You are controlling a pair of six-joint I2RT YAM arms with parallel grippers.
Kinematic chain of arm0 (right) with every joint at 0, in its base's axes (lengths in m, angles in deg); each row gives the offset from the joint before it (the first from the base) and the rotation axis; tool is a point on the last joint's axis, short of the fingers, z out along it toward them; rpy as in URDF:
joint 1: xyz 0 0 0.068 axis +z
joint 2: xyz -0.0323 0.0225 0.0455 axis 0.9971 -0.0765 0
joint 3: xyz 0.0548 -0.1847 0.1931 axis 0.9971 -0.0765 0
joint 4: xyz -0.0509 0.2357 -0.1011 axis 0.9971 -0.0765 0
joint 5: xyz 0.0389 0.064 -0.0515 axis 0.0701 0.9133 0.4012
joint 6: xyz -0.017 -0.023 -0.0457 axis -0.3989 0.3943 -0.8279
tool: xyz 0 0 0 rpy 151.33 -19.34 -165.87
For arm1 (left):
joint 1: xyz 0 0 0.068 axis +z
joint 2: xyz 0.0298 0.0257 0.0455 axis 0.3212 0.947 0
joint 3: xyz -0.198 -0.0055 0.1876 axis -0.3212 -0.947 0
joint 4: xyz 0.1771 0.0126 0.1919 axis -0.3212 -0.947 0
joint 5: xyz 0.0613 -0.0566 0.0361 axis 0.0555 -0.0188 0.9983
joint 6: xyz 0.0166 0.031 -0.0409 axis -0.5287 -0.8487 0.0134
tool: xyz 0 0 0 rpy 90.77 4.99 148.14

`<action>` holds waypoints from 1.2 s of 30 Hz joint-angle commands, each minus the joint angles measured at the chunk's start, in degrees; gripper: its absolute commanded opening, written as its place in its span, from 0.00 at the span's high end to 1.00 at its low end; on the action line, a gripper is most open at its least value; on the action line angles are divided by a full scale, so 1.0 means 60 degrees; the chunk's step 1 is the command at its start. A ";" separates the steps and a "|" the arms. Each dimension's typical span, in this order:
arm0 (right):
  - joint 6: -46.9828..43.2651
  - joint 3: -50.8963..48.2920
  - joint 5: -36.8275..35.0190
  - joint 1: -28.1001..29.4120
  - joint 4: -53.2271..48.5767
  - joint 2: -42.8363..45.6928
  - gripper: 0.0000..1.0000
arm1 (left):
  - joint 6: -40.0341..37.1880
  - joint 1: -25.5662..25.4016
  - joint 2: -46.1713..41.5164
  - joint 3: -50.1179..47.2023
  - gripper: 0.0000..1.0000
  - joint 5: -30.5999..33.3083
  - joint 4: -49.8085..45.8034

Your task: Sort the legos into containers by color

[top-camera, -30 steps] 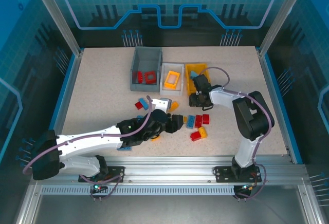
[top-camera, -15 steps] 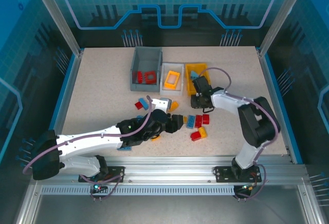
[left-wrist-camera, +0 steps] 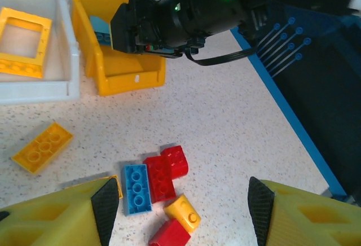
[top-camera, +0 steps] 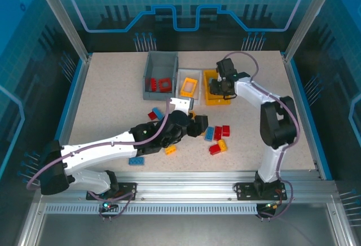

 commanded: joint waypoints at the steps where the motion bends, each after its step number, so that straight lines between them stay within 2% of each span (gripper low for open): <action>1: -0.0093 0.0775 0.0272 -0.0237 -0.1206 -0.0764 0.62 | -0.0088 -0.0050 0.0217 0.0662 0.34 0.0918 -0.1171; 8: -0.0118 0.0765 0.0239 -0.0203 -0.1183 -0.0370 0.45 | 0.0234 0.0133 0.0176 0.0867 0.33 0.1029 -0.2411; 10: -0.0157 0.0681 0.0220 -0.0128 -0.1200 0.0045 0.44 | 0.0174 0.0308 0.0194 0.0863 0.32 0.0843 -0.2703; 13: -0.0191 0.0345 0.0041 0.0098 -0.1182 0.1028 0.47 | -0.0231 0.1228 0.0449 0.0899 0.31 -0.0649 -0.3127; 17: -0.0211 -0.1303 -0.0182 0.0684 -0.0405 0.3090 0.47 | -0.1924 0.2762 0.1155 0.1051 0.29 -0.2879 -0.3317; 22: 0.0217 -0.4455 0.0325 0.1417 0.1399 0.6085 0.41 | -0.4336 0.3678 0.2681 0.1987 0.27 -0.3825 -0.3681; 25: 0.0551 -0.6056 0.0367 0.1932 0.1778 0.7688 0.39 | -0.5332 0.3858 0.3834 0.2638 0.27 -0.3963 -0.3733; 29: 0.0991 -0.7314 0.0451 0.2392 0.1618 0.9517 0.36 | -0.6184 0.3854 0.5230 0.3587 0.28 -0.3824 -0.3894; 32: 0.1188 -0.7790 0.0524 0.2487 0.1211 1.0578 0.32 | -0.6543 0.3856 0.5969 0.3983 0.28 -0.3699 -0.3887; 36: 0.1352 -0.8046 0.0634 0.2502 0.0752 1.1272 0.29 | -0.6830 0.3848 0.6658 0.4305 0.27 -0.3650 -0.3887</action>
